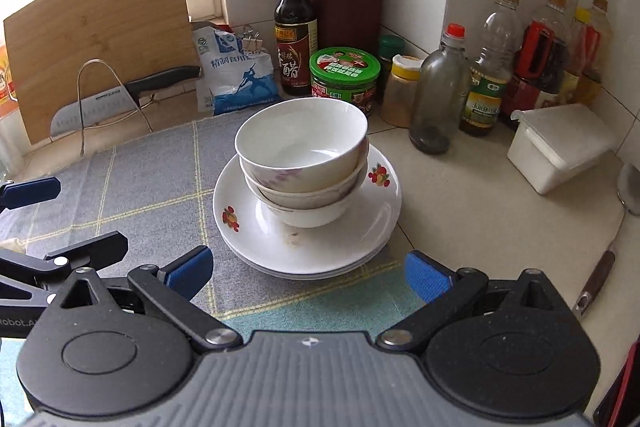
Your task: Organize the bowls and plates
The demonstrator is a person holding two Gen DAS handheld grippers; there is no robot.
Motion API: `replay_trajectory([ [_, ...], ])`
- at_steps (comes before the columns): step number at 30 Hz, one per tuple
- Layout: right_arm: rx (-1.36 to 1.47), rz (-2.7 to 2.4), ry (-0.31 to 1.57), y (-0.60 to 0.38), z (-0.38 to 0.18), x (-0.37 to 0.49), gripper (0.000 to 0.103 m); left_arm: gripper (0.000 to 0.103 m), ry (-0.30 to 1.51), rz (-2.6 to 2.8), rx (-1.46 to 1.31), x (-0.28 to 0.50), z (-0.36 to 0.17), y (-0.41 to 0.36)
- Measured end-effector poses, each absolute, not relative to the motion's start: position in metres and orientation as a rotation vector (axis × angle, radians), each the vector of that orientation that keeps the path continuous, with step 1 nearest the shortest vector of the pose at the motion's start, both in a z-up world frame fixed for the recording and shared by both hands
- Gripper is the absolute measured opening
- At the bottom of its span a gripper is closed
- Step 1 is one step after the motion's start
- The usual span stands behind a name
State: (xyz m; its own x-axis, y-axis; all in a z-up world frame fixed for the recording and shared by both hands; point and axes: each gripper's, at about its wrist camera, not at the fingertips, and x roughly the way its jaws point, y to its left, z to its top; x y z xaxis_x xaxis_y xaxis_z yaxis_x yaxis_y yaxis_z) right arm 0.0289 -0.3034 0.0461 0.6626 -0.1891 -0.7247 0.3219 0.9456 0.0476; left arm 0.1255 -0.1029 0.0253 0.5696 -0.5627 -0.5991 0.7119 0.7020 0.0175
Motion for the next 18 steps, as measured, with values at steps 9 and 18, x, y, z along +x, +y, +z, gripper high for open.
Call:
replay_trajectory([
  [9,0.168,-0.372,0.727,-0.289,0.064,0.010,0.103,0.102,0.632,-0.735,0.237,0.127,0.037,-0.099],
  [18,0.170,-0.392,0.697,-0.287,0.069,0.006,0.103,0.102,0.612,-0.727,0.236,0.125,0.041,-0.099],
])
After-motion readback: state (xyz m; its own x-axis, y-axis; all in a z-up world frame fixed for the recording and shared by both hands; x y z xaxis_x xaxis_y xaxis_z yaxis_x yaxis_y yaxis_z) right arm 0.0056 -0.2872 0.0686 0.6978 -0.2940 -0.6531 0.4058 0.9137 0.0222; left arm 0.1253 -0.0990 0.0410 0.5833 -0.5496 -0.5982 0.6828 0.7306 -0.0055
